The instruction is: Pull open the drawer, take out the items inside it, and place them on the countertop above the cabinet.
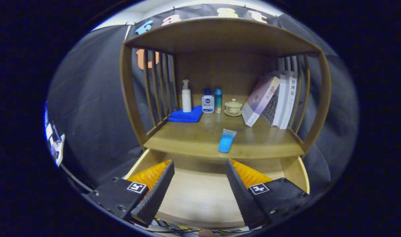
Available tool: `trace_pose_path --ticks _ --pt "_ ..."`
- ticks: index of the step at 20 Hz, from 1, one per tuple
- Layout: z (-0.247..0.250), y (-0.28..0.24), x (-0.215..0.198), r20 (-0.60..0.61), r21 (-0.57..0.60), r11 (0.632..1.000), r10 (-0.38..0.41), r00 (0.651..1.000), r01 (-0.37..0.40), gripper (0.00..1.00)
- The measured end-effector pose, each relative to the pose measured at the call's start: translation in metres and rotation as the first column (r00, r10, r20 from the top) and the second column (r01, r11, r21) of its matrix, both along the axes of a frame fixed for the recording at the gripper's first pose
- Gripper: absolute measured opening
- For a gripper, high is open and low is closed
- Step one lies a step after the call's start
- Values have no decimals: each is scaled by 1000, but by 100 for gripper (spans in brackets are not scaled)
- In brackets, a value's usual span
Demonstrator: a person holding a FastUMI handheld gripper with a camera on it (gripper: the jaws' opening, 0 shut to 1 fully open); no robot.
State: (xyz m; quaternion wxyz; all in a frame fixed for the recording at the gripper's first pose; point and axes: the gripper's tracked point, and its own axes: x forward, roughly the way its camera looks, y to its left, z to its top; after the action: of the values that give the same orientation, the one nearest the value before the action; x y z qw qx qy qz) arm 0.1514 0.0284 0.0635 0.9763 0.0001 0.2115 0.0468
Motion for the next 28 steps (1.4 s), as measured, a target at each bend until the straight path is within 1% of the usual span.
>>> trace_pose_path --ticks 2,5,7,11,13,16,17,19,22,25,28 --pt "-3 -4 -23 42 8 1000 -3 999 3 98" --pt "-14 -19 -50 113 -19 999 -31 993 33 99" --pt "-28 -25 -69 134 -31 998 -56 989 61 98" --pt "-62 -31 -100 175 -51 995 -81 981 91 98" --pt "-86 -33 -115 167 -41 992 -108 980 117 98" --pt "-118 -32 -134 147 -19 992 -119 982 123 98" --pt "-125 -35 -137 148 -12 992 -123 981 126 98" --pt "-148 -36 -138 111 -19 993 -117 987 120 98" --pt "-171 -49 -136 89 -7 990 -143 986 144 98" --pt "-181 -54 -128 108 5 986 -169 980 170 97" --pt "-188 -49 -121 126 12 984 -175 976 175 93"
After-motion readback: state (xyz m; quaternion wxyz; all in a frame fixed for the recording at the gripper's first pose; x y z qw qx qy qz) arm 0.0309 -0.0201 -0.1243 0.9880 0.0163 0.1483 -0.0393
